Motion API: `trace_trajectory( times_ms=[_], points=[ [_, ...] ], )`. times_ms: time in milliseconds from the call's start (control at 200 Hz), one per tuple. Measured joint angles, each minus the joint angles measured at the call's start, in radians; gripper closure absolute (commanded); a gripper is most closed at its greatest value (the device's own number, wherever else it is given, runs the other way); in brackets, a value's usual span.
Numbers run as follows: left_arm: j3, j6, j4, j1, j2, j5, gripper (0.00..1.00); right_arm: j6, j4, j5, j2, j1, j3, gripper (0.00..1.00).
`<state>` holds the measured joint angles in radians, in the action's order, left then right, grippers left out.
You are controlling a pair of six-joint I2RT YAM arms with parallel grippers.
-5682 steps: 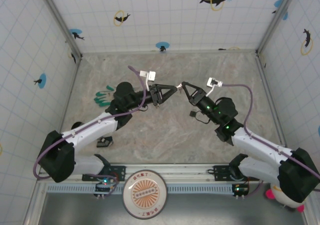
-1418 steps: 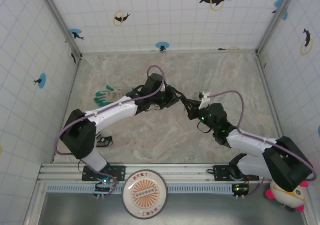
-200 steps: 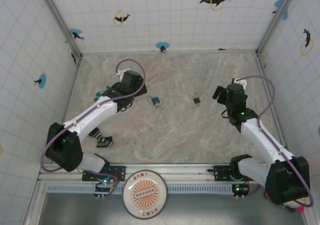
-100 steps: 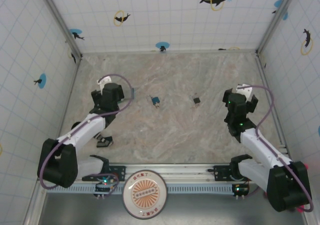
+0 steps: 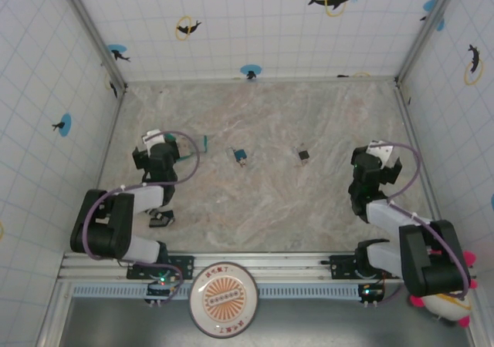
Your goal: Unlock with the key
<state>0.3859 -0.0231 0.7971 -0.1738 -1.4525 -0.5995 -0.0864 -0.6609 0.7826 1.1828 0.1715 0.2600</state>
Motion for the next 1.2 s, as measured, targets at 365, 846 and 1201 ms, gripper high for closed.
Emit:
trace_trajectory(
  times_ms=[365,846,1201],
  points=[
    [-0.115,0.026,0.305,0.089,-0.044,0.185,0.03,-0.032,-0.413,-0.199,0.251,-0.095,-0.063,0.00],
    [-0.163,0.027,0.417,0.110,-0.068,0.304,0.03,-0.020,-0.385,-0.284,0.297,-0.076,0.008,0.00],
    [-0.163,0.027,0.417,0.110,-0.068,0.304,0.02,-0.011,-0.376,-0.282,0.297,-0.089,0.008,0.00]
  ],
)
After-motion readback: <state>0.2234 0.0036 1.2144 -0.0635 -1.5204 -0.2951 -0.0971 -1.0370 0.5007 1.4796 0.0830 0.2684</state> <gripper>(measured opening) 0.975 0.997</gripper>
